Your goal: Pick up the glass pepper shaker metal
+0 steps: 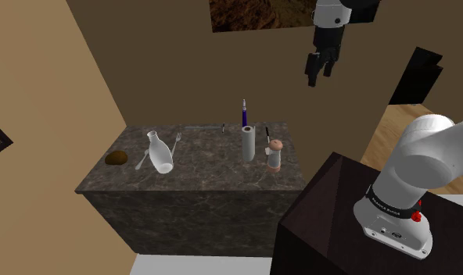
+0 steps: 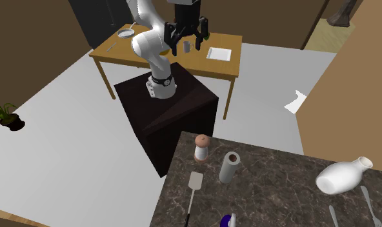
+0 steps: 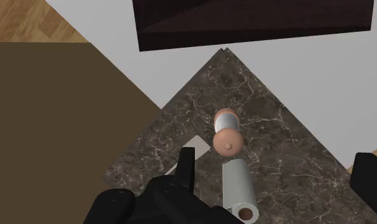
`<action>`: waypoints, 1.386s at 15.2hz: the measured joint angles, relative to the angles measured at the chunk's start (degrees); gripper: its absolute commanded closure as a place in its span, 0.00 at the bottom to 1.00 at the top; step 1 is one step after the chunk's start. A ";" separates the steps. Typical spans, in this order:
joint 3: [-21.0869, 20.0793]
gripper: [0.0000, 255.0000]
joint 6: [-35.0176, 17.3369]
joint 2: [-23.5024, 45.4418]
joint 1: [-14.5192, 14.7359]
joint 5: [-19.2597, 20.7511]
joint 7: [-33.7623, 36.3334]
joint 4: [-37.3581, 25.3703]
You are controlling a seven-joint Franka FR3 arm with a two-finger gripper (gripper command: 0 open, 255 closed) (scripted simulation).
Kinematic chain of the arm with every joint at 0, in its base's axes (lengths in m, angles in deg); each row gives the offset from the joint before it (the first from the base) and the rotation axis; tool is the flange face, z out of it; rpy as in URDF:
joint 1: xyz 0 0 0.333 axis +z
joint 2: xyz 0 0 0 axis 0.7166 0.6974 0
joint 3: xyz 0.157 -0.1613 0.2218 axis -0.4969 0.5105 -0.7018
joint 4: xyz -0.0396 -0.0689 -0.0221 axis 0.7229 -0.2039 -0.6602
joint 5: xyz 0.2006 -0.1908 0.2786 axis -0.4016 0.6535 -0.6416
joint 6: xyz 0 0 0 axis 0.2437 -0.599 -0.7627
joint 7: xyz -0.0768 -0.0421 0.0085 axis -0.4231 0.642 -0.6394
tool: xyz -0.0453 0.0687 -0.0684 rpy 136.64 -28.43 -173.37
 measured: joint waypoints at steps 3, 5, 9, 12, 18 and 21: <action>-0.08 0.00 -2.35 0.72 -0.13 0.18 0.50 1.77; -0.53 0.00 -5.99 2.46 -0.16 0.20 1.66 3.87; -0.88 0.00 -14.05 6.48 -0.55 0.81 3.56 8.21; -1.38 0.00 -20.11 9.80 -0.81 1.29 5.35 11.13; -1.85 0.00 -33.23 20.09 -1.85 3.07 8.76 14.44; -2.14 0.00 -39.06 26.01 -2.43 4.25 10.80 14.62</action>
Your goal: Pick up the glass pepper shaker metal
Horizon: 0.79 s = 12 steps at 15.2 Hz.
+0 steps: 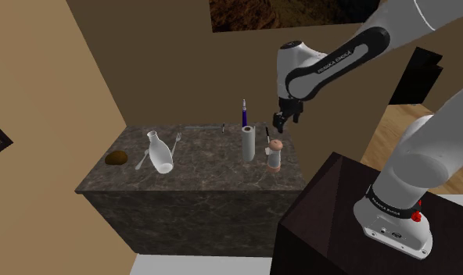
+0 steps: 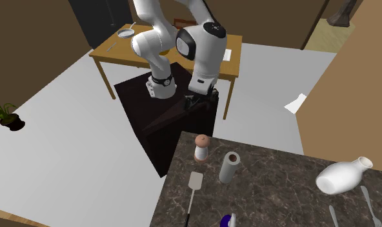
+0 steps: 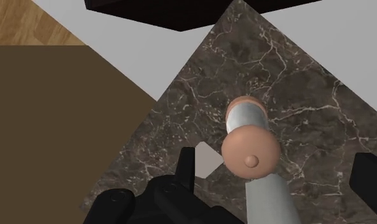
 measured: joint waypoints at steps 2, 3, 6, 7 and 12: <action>-0.40 0.00 -4.43 5.06 -0.29 1.01 1.95 -0.45; -0.46 0.00 -5.93 7.14 -0.49 1.54 2.71 -0.94; -0.42 0.00 -11.31 14.13 -1.14 3.71 5.35 -2.21; -0.36 0.00 -12.68 16.42 -1.28 4.45 6.27 -3.05; -0.06 0.00 -17.32 22.06 -1.40 6.47 8.58 -3.83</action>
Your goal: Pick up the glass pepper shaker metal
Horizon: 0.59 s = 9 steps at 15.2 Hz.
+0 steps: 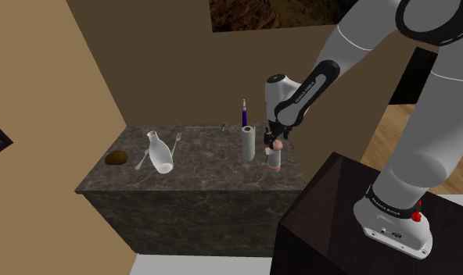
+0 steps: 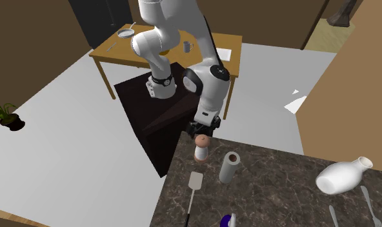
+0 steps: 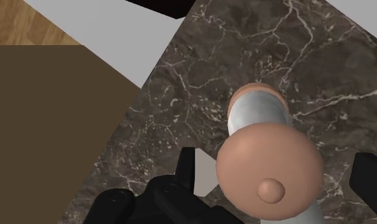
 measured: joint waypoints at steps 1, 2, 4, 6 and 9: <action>0.07 0.00 -0.91 0.93 0.02 0.37 0.42 0.02; 0.14 0.00 -1.73 1.65 0.06 0.72 0.81 0.13; 0.26 0.00 -3.06 3.12 0.16 1.31 1.49 0.03; 0.34 1.00 -3.60 3.56 0.16 1.55 1.67 0.10; 0.38 1.00 -3.76 3.62 0.14 1.63 1.73 0.11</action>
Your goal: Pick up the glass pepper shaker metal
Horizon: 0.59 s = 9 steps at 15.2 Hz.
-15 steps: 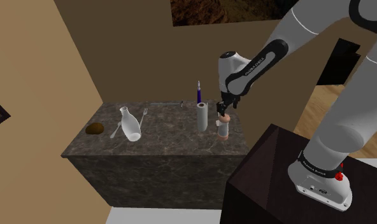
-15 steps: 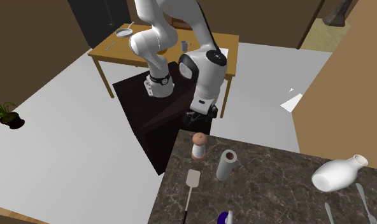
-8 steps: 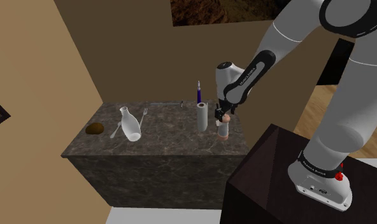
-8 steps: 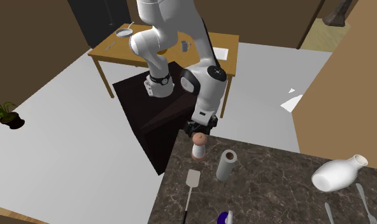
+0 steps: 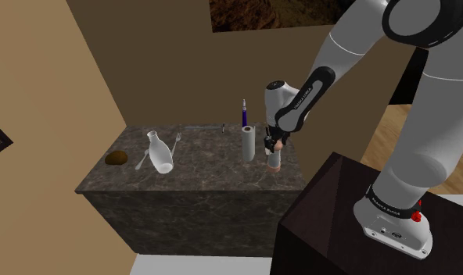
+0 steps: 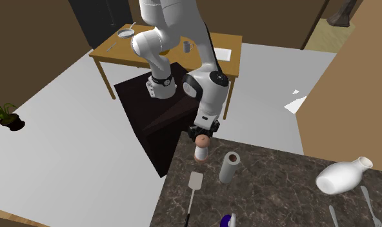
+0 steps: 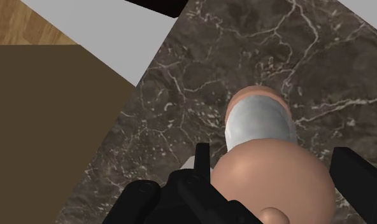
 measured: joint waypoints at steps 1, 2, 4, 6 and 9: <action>0.00 1.00 0.00 0.00 0.00 0.00 0.00 -0.01; 0.00 1.00 0.00 -0.01 0.00 0.00 0.00 0.00; 0.01 1.00 0.00 -0.01 -0.01 0.00 -0.01 0.00; 0.00 1.00 0.03 0.02 0.00 -0.01 0.00 -0.06; -0.18 1.00 1.53 -1.68 -0.12 -0.70 -0.78 0.19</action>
